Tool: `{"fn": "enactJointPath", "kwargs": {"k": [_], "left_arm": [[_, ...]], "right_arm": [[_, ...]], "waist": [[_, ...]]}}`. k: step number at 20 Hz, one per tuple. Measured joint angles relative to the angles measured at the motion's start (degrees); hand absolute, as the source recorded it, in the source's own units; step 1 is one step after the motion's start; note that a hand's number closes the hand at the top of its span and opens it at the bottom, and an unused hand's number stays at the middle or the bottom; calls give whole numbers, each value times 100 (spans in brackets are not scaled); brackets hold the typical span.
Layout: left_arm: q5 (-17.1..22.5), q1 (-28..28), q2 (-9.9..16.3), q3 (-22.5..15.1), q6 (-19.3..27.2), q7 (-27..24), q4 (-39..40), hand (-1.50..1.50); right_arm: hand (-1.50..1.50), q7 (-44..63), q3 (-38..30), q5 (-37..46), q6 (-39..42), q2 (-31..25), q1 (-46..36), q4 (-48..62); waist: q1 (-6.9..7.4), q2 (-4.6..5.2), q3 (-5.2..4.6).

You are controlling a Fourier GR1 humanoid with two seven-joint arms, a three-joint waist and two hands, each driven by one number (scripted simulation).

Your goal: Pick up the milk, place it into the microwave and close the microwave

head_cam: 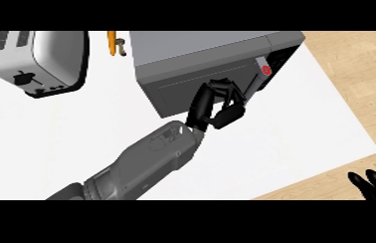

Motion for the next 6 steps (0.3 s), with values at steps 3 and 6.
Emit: {"fn": "enactJointPath", "kwargs": {"k": [3, 6], "left_arm": [[71, -5, 0, -11, 35, -116, 26, 150], [148, -11, -1, -31, 46, -208, 41, 150]], "right_arm": [[-150, 4, 0, -10, 13, -23, -29, 1], [-150, 16, 12, -19, 26, -48, -53, 2]], "waist": [[-22, 6, -1], [-32, 11, -2]]}}
